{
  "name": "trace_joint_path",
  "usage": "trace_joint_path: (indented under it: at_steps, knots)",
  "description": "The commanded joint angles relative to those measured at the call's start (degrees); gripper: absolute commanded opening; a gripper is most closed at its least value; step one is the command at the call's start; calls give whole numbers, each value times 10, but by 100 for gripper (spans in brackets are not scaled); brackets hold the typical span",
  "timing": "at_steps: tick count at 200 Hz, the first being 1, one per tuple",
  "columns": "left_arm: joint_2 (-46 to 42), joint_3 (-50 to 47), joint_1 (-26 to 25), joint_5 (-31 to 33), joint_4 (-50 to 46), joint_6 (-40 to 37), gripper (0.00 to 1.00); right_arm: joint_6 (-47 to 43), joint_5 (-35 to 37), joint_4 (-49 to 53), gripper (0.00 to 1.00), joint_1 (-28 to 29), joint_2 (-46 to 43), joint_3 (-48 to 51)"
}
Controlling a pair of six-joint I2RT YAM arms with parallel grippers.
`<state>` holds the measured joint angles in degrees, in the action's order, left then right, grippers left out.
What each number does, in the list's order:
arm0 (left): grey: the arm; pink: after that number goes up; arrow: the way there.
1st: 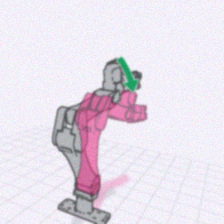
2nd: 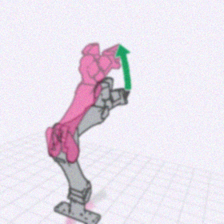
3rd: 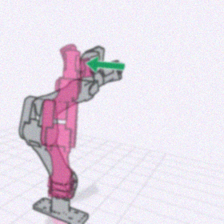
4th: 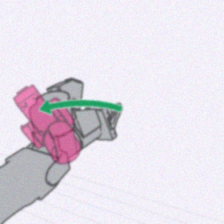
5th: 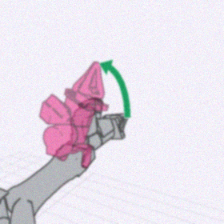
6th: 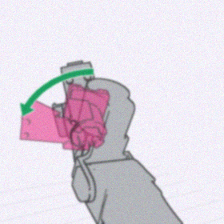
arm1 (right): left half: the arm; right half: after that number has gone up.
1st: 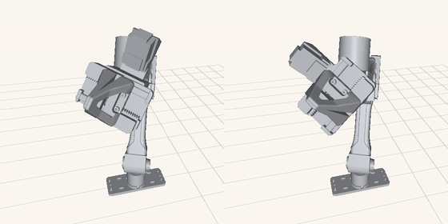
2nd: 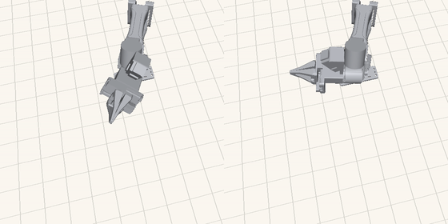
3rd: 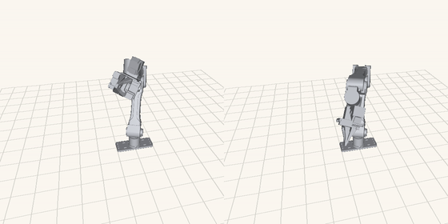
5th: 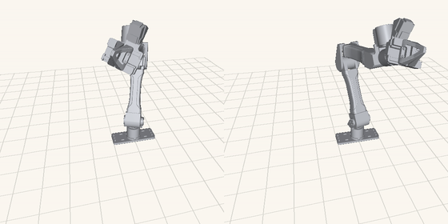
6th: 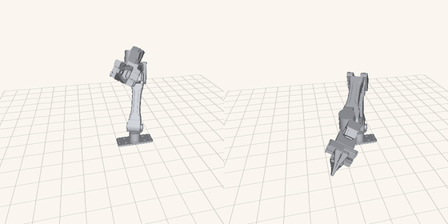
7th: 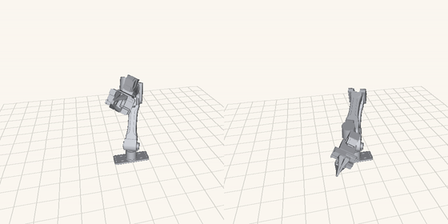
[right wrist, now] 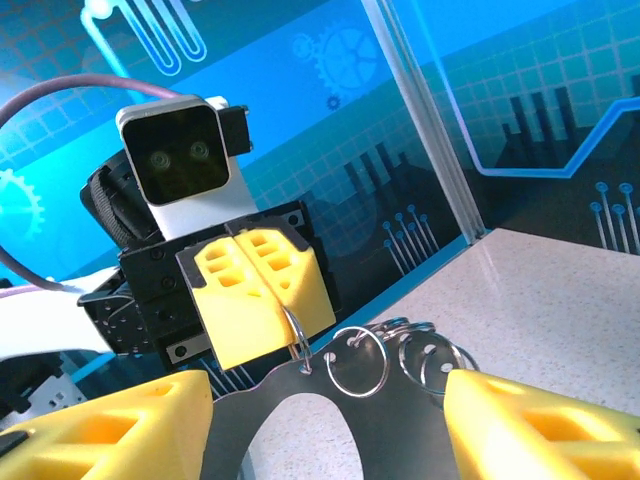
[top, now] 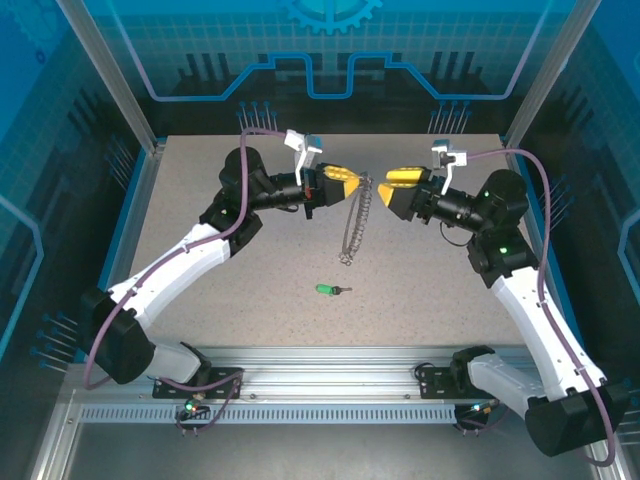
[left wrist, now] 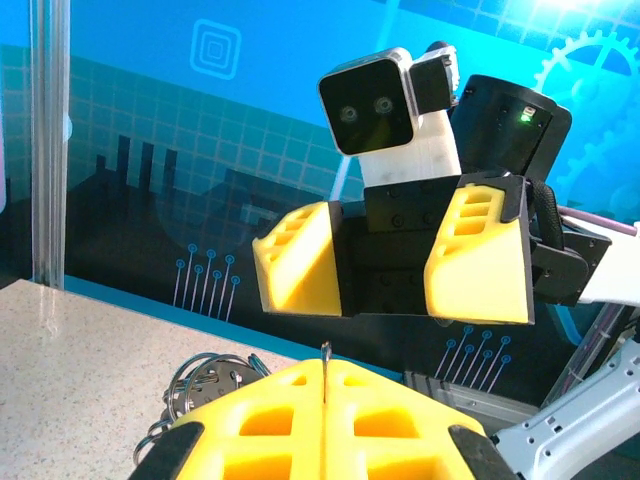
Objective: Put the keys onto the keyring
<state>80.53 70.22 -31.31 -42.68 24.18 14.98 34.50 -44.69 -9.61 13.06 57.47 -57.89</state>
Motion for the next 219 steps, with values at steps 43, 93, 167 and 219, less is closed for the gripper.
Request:
trace_joint_path:
  at_steps: [43, 93, 167, 219]
  knots:
    - [6, 39, -6, -20, 10, -22, 0, -9, -11, -23, 52, 18, 24, -25]
    - [3, 39, -10, -15, 6, -22, 0, 7, -6, -51, 43, 33, 35, -28]
    - [1, 37, -16, -12, 0, -23, 0, 4, 5, -52, 34, 57, 40, -37]
    - [-4, 33, -18, 1, 7, -20, 0, 3, 9, -49, 30, 59, 41, -30]
